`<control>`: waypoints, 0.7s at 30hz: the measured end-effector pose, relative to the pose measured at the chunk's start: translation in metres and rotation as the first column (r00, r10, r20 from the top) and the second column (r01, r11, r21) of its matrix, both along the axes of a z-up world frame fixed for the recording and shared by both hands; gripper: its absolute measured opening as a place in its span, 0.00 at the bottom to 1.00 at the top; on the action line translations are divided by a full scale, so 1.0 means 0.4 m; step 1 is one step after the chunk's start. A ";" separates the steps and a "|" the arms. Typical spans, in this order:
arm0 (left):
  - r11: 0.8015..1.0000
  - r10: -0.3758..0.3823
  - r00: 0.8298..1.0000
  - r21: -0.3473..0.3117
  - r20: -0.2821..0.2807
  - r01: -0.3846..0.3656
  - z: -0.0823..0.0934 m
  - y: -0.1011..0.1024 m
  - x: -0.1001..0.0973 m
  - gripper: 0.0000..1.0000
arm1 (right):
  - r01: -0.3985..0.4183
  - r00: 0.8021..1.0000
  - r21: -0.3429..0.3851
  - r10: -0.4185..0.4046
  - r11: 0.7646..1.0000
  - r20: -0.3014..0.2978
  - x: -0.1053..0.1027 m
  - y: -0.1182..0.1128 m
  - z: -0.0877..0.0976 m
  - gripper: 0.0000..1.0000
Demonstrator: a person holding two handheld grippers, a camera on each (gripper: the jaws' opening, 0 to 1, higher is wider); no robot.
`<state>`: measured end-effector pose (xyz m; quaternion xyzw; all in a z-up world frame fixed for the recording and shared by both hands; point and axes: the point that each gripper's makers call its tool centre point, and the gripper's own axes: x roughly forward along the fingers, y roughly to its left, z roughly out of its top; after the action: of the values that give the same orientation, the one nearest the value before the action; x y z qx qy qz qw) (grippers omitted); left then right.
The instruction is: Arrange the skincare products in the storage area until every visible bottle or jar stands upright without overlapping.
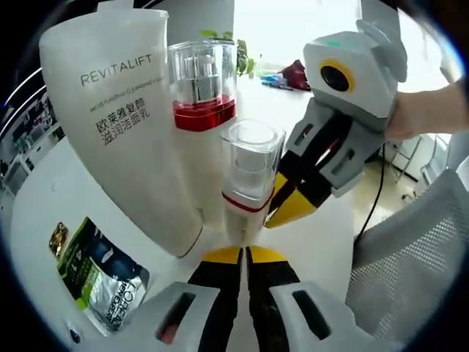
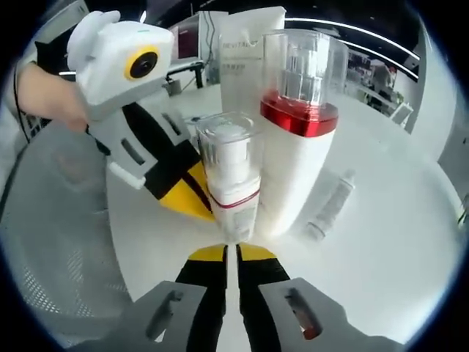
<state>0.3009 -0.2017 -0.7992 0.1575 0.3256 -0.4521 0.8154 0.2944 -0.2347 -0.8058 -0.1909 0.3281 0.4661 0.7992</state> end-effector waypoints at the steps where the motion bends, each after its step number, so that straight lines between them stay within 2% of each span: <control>1: 1.000 0.002 1.000 0.002 0.002 -0.002 0.003 0.001 -0.002 0.06 | 0.001 1.000 -0.001 -0.001 1.000 -0.001 -0.001 -0.001 0.000 0.06; 14: 0.999 0.037 0.999 0.014 0.019 -0.038 0.038 0.060 -0.021 0.20 | 0.024 1.000 -0.015 -0.024 1.000 -0.003 -0.029 0.006 0.034 0.17; 21: 0.996 0.086 0.996 -0.024 0.009 -0.086 0.067 0.095 -0.049 0.28 | 0.055 0.998 0.000 -0.055 0.998 -0.015 -0.070 0.005 0.058 0.25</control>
<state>0.2815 -0.1637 -0.7722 0.1359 0.3224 -0.4197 0.8375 0.2665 -0.2326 -0.7826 -0.1780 0.3389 0.4453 0.8094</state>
